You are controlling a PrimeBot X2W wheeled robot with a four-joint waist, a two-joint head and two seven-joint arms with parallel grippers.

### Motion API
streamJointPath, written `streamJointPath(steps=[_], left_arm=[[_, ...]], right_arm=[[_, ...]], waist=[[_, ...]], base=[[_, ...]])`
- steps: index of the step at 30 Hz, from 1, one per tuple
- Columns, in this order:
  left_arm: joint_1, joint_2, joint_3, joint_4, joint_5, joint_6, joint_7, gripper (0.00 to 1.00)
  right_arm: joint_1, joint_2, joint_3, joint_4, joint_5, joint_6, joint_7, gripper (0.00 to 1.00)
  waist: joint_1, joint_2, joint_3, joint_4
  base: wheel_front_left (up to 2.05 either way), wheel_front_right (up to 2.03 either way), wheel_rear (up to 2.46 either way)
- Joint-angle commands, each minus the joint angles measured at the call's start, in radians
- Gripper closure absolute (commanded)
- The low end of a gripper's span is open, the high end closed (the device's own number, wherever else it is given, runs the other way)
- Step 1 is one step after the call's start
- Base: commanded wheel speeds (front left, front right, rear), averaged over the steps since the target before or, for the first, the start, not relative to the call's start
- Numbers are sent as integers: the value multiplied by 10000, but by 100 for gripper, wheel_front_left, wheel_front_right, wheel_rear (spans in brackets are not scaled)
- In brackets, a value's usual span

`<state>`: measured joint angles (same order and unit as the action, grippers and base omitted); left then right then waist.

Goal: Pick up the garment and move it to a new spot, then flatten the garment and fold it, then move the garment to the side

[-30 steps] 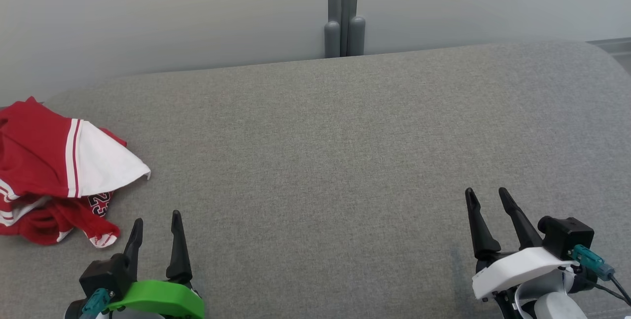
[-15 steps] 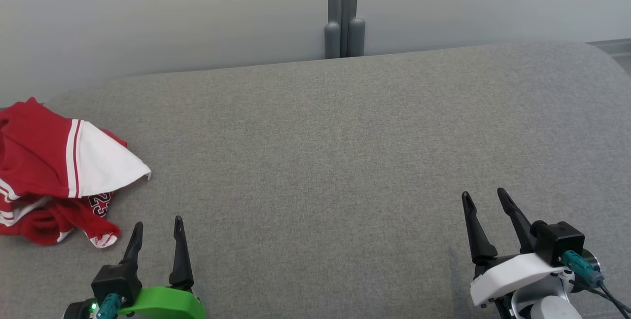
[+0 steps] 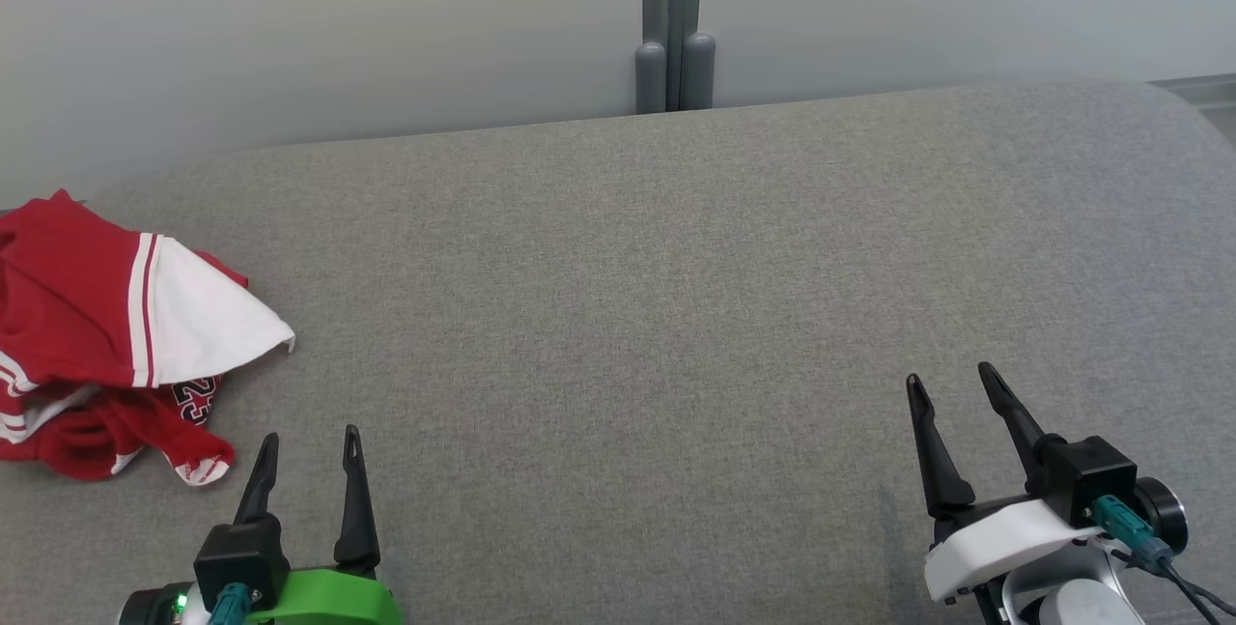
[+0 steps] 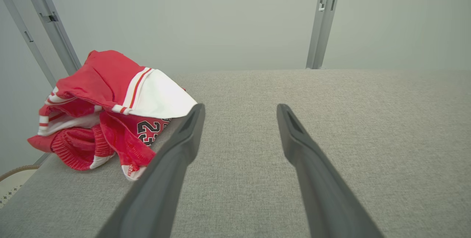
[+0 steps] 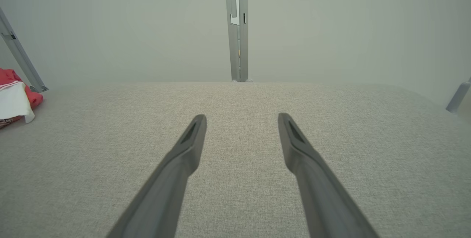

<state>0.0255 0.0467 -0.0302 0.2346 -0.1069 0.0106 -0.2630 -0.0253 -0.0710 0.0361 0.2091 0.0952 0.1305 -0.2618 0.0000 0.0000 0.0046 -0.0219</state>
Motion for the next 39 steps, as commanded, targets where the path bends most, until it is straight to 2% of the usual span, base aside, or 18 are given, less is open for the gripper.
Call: streamJointPath(steps=[1, 14, 20, 31, 39], left_arm=[[46, 67, 57, -9, 47, 40, -19, 0], [-87, 67, 109, 83, -63, 9, -18, 0], [-41, 66, 108, 140, -147, 81, -16, 0], [373, 64, 436, 235, -40, -26, -16, 0], [551, 61, 644, 173, -81, -118, -16, 0]], right_arm=[[-12, 0, -35, -18, -73, 4, -47, 0], [-145, -39, -12, 40, -103, 4, -46, 0], [-108, -122, 323, 71, 18, 2, -41, 0], [-259, -156, 1345, 381, 247, 2, -41, 0], [-380, -93, 1535, 533, 363, 2, -41, 0]], waist=[[0, 0, 1, -5], [0, 0, 61, 245], [0, 0, 11, 1153], [0, 0, -130, 3304], [0, 0, -152, 3732]], base=[[0, 0, 0], [0, 0, 0], [0, 0, 0], [0, 0, 0], [0, 0, 0]])
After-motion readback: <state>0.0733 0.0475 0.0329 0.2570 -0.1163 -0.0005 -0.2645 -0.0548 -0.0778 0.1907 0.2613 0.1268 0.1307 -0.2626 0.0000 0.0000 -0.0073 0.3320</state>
